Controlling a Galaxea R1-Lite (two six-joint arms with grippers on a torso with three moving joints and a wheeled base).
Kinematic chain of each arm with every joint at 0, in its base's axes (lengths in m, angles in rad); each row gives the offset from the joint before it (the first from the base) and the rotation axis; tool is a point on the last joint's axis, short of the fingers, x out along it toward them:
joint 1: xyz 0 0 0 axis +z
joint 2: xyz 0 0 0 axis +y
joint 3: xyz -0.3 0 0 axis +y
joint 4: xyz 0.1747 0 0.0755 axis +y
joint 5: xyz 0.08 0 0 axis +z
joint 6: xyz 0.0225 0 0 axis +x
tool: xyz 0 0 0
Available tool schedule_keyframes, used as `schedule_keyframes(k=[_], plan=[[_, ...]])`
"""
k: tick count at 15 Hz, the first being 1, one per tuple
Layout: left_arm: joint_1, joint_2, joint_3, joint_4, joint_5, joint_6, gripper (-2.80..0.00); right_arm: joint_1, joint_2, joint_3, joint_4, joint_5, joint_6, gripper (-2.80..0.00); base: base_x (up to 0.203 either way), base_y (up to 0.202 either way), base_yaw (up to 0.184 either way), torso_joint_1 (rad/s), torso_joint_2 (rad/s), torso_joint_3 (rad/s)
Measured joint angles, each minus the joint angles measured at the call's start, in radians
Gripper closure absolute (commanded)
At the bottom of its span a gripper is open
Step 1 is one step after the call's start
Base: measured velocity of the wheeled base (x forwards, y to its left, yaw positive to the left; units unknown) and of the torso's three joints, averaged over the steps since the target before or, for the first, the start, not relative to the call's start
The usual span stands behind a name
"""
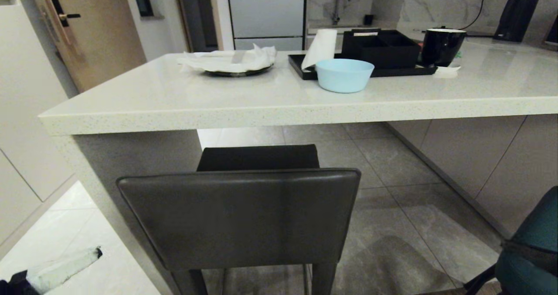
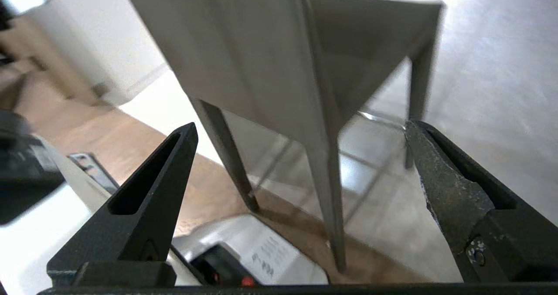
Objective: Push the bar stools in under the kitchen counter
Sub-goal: Pull the gray chair out from under the dining table
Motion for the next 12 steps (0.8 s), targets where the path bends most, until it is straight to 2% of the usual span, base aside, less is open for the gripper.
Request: schedule_keyframes(k=[2,4,7,9,10,12], plan=[[0.055,0.047,-0.093,-0.019,-0.014,0.000,-2.80,0.004,0.050,-0.010,-0.017,0.007,0.001,-2.80,0.000,0.000,0.000,0.000,0.00,0.000],[0.148,0.078,-0.229,0.017,-0.067,0.007,-2.80,-0.006,0.069,0.006,-0.017,0.005,0.004,-2.80,0.000,0.000,0.000,0.000,0.00,0.000],[0.407,0.107,-0.419,0.112,-0.237,0.011,-2.80,-0.041,0.072,0.023,-0.017,0.006,0.023,-2.80,0.000,0.000,0.000,0.000,0.00,0.000],[0.577,0.118,-0.554,0.133,-0.378,-0.046,-2.80,-0.047,0.075,0.030,-0.017,0.007,0.025,-2.80,0.000,0.000,0.000,0.000,0.00,0.000],[0.622,0.121,-0.599,0.128,-0.422,-0.064,-2.80,-0.048,0.077,0.035,-0.017,0.007,0.025,-2.80,0.000,0.000,0.000,0.000,0.00,0.000],[0.661,0.133,-0.593,0.080,-0.466,-0.018,-2.80,-0.048,0.082,0.046,-0.017,0.007,0.027,-2.80,0.000,0.000,0.000,0.000,0.00,0.000]])
